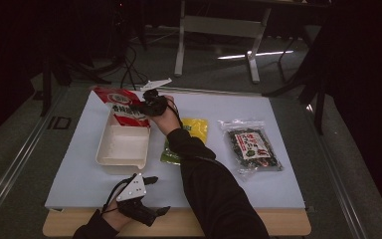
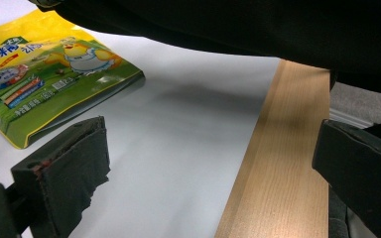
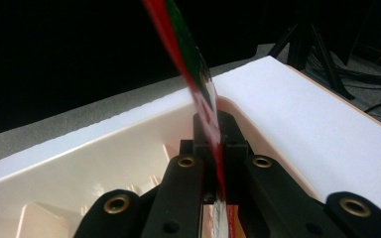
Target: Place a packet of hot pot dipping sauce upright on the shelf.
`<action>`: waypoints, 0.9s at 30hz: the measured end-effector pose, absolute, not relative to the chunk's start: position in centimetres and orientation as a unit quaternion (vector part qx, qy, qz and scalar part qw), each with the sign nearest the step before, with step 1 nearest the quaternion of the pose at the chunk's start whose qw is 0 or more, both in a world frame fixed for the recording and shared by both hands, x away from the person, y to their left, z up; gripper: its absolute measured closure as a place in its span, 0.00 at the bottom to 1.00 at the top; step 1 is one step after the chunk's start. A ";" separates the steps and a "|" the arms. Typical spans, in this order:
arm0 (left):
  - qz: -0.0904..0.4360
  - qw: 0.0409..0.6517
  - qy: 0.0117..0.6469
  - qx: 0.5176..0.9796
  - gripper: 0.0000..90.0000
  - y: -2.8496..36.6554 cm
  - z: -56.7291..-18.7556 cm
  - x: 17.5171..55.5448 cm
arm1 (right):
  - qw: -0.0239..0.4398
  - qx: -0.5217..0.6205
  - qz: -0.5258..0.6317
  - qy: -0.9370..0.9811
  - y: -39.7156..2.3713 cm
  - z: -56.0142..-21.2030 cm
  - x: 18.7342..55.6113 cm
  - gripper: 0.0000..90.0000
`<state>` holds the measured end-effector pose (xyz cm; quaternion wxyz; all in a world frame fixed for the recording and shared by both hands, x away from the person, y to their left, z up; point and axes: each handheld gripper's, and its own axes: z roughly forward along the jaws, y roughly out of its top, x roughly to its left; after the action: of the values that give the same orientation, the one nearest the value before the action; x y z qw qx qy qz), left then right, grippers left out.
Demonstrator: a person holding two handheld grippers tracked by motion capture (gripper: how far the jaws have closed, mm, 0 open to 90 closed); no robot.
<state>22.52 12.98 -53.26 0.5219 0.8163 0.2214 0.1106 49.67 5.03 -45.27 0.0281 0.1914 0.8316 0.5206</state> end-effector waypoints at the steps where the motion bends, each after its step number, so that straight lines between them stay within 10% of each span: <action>1: 0.111 0.521 0.221 0.817 0.03 13.0 -53.3 22.5 | 0.029 0.190 0.520 0.832 5.0 -45.3 49.7 0.99; 27: 0.109 0.519 0.220 0.819 0.03 12.9 -53.4 22.6 | 0.051 0.223 0.509 0.830 5.2 -45.3 48.6 1.00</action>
<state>22.62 12.90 -53.40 0.5193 0.8186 0.2198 0.1094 48.57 5.22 -45.32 0.0508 0.2232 0.8298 0.5090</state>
